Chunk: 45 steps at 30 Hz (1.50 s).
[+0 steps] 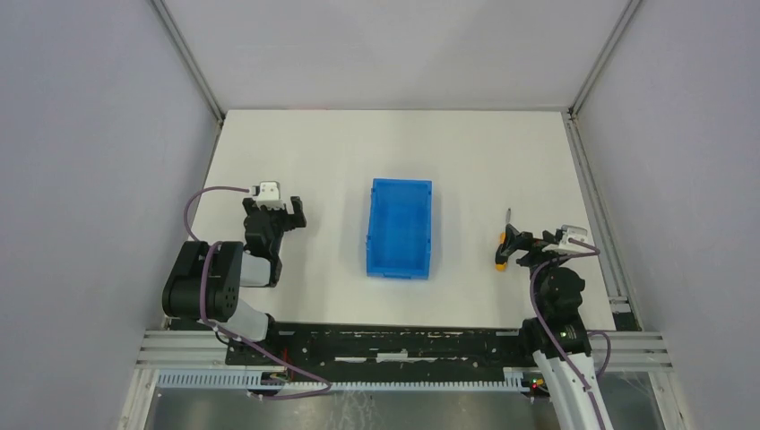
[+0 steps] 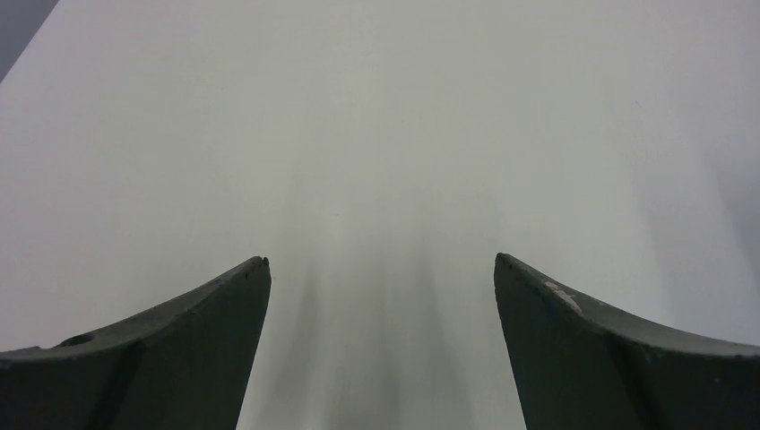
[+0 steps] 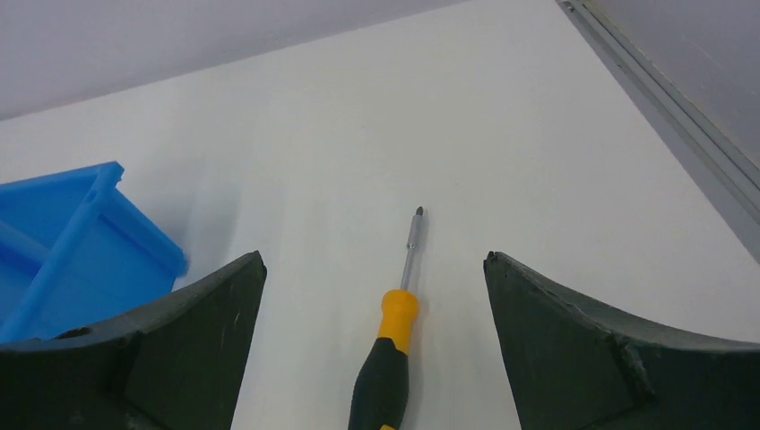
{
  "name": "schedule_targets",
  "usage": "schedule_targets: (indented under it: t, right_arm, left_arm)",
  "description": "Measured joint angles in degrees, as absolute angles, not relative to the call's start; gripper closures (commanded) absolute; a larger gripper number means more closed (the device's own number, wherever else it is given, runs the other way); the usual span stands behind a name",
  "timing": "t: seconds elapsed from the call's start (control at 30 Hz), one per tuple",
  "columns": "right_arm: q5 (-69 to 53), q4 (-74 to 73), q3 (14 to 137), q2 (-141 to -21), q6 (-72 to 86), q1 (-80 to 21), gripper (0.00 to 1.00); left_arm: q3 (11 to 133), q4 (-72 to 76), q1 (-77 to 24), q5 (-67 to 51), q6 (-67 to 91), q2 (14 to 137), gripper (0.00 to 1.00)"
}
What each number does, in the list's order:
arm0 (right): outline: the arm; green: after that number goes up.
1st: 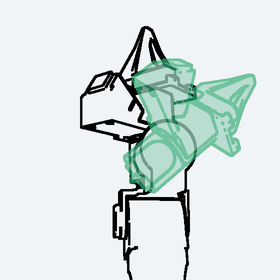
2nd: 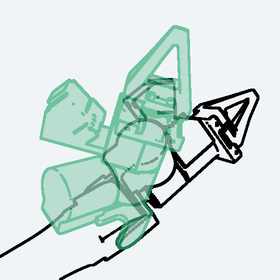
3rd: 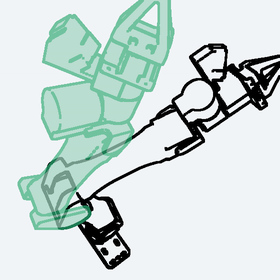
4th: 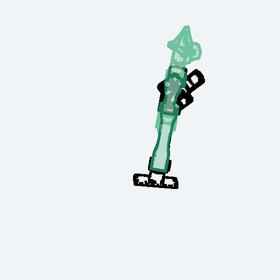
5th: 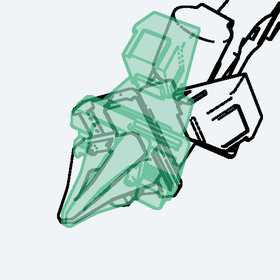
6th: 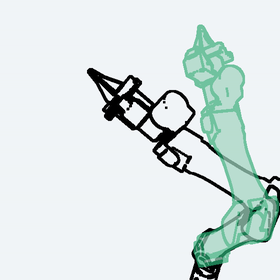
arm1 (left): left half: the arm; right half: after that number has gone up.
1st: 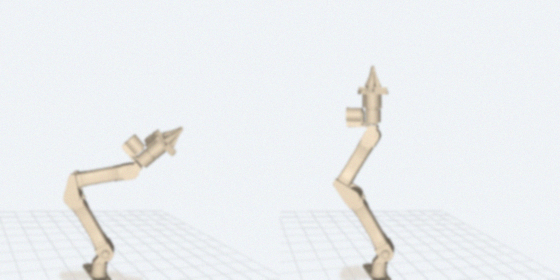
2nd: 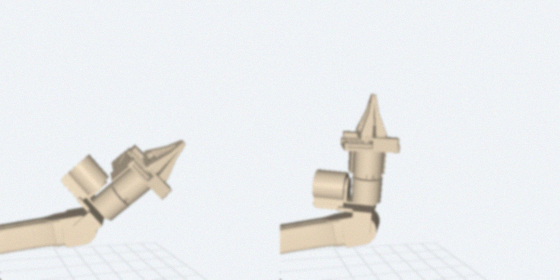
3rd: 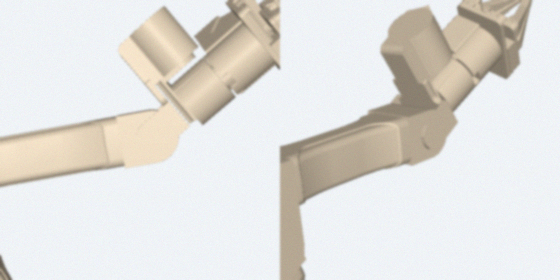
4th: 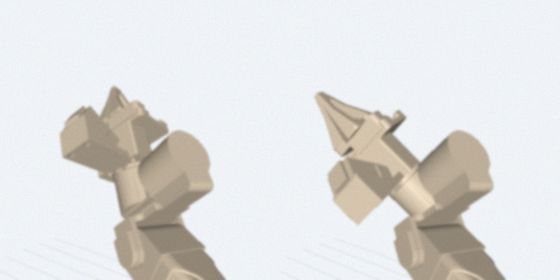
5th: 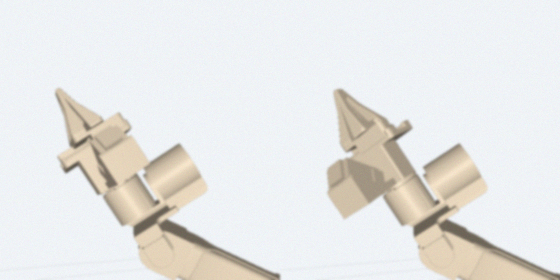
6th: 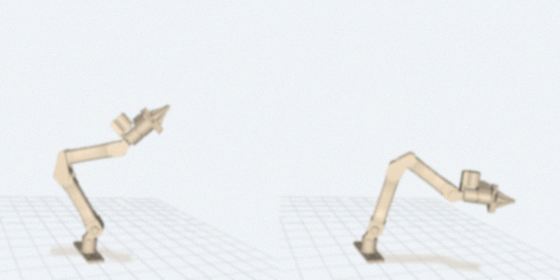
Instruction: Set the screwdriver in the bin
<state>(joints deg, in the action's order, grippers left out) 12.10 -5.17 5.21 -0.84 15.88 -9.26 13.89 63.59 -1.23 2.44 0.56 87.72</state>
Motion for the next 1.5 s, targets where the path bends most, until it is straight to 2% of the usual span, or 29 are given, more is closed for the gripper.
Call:
schedule_targets:
  t: [0.23,0.4,0.5,0.6,0.73,0.77,0.83,0.97,1.07,1.13,1.17,1.27,1.3,1.33,1.5]
  right_arm:
    - [21.0,-4.8,5.1,-0.4,21.1,-9.2,0.02]
    - [19.8,-2.2,5.8,-0.4,18.6,-9.2,0.02]
    - [18.4,-1.8,10.9,-2.7,16.3,-9.2,0.02]
    - [18.5,-5.4,23.9,-15.4,14.9,-9.2,0.02]
    - [18.9,-16.1,49.6,-43.4,14.4,-9.2,0.02]
    - [18.3,-16.9,52.6,-47.9,14.3,-9.2,0.02]
    - [16.6,-18.4,54.1,-56.5,14.1,-9.2,0.02]
    - [15.0,-21.9,45.9,-67.3,14.2,-9.2,0.04]
    - [15.0,-23.6,40.6,-73.3,14.4,-9.2,0.15]
    - [14.8,-23.3,38.7,-75.9,14.6,-9.2,0.31]
    - [14.4,-22.5,37.6,-77.3,14.7,-9.2,0.41]
    - [12.5,-19.0,36.7,-79.0,14.7,-9.2,0.87]
    - [11.8,-17.9,36.6,-79.4,14.7,-9.3,0.96]
    - [11.7,-17.3,36.6,-79.5,14.6,-9.2,1.00]
    - [10.6,-22.5,37.6,-76.3,14.9,-9.2,1.00]
  left_arm:
    - [13.9,63.6,-1.2,2.4,0.6,87.7,0.00]
    - [13.9,63.6,-1.2,2.4,0.6,87.7,0.00]
    - [13.9,63.6,-1.2,2.4,0.6,87.7,0.00]
    - [13.9,63.6,-1.2,2.4,0.6,87.7,0.00]
    - [13.9,63.6,-1.2,2.4,0.6,87.7,0.00]
    - [13.9,63.6,-1.2,2.4,0.6,87.7,0.00]
    - [13.9,63.6,-1.2,2.4,0.6,87.7,0.00]
    - [13.9,63.6,-1.2,2.4,0.6,87.7,0.00]
    - [13.9,63.6,-1.2,2.4,0.6,87.7,0.00]
    - [13.9,63.6,-1.2,2.4,0.6,87.7,0.00]
    - [13.9,63.6,-1.2,2.4,0.6,87.7,0.00]
    - [13.9,63.6,-1.2,2.4,0.6,87.7,0.00]
    - [13.9,63.6,-1.2,2.4,0.6,87.7,0.00]
    - [13.9,63.6,-1.2,2.4,0.6,87.7,0.00]
    - [13.9,63.6,-1.2,2.4,0.6,87.7,0.00]
